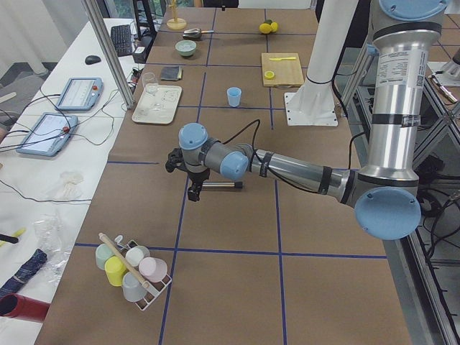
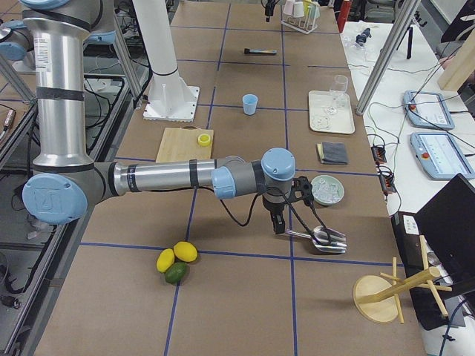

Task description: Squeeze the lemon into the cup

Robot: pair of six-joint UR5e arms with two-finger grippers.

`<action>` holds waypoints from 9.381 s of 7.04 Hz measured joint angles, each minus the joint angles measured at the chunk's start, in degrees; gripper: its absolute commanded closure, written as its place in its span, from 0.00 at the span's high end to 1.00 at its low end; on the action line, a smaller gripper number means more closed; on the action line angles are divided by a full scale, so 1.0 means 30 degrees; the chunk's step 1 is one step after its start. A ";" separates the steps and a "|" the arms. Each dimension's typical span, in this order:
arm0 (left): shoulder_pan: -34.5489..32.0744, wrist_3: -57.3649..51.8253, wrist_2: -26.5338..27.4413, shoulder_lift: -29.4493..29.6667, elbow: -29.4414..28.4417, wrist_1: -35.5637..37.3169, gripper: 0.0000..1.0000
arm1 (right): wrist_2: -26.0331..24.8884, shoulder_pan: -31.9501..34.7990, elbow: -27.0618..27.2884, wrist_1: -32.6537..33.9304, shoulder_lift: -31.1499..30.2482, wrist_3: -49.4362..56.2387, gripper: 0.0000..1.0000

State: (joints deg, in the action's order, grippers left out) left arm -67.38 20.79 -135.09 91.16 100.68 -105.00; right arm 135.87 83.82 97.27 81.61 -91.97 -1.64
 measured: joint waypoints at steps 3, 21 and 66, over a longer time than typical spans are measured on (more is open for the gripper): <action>0.1628 0.2293 0.0358 0.0247 -0.0434 -0.0842 1.00 | 0.0552 -0.0246 -0.0026 -0.0371 -0.0136 -0.0272 1.00; 0.1585 0.2840 0.0704 0.1154 -0.0003 -0.1005 1.00 | -1.5154 -2.5282 0.8791 -0.2691 -0.0132 -2.7956 1.00; 0.1565 0.4314 0.0775 0.1022 0.0618 -0.0992 1.00 | -1.4539 -2.0161 0.2591 0.0816 1.2536 -2.8619 1.00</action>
State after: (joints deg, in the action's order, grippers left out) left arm -62.69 33.73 -132.76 94.22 102.53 -107.98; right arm 92.25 23.34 105.04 84.05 -54.36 -87.50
